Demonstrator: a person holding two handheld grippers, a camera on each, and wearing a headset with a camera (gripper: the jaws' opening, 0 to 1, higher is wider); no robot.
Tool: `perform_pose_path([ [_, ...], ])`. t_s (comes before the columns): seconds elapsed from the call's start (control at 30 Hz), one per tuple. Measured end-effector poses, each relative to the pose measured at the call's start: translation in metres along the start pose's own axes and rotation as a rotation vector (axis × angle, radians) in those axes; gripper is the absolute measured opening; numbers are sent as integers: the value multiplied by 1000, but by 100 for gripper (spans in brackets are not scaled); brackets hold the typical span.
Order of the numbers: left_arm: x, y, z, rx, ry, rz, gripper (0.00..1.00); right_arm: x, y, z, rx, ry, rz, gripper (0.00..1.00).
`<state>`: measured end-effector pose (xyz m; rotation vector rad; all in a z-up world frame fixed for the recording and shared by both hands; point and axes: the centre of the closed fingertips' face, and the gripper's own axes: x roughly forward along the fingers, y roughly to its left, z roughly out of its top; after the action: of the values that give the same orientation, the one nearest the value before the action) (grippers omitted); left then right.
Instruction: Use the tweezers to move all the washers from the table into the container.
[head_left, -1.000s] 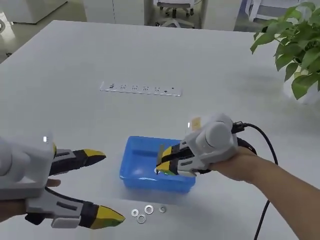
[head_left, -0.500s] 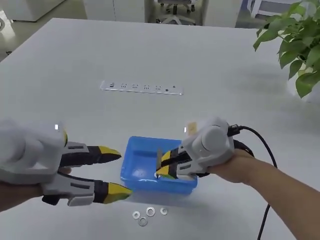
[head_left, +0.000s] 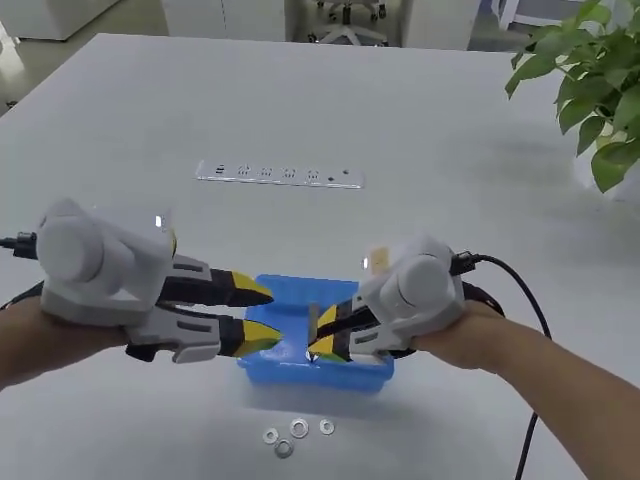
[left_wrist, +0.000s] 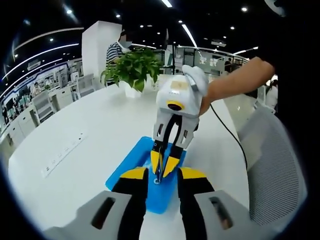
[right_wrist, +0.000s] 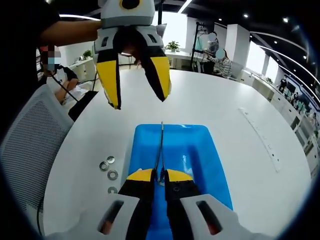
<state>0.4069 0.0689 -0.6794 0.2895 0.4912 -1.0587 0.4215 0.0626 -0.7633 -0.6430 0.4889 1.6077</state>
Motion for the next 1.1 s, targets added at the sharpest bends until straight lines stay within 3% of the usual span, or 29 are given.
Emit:
perform_pose_path([
  [0.7, 33, 1, 5, 79, 19, -87, 13, 0, 2, -1, -18, 2, 11, 9],
  [1.1, 39, -4, 6, 91, 24, -122, 6, -1, 3, -3, -45, 10, 16, 9],
])
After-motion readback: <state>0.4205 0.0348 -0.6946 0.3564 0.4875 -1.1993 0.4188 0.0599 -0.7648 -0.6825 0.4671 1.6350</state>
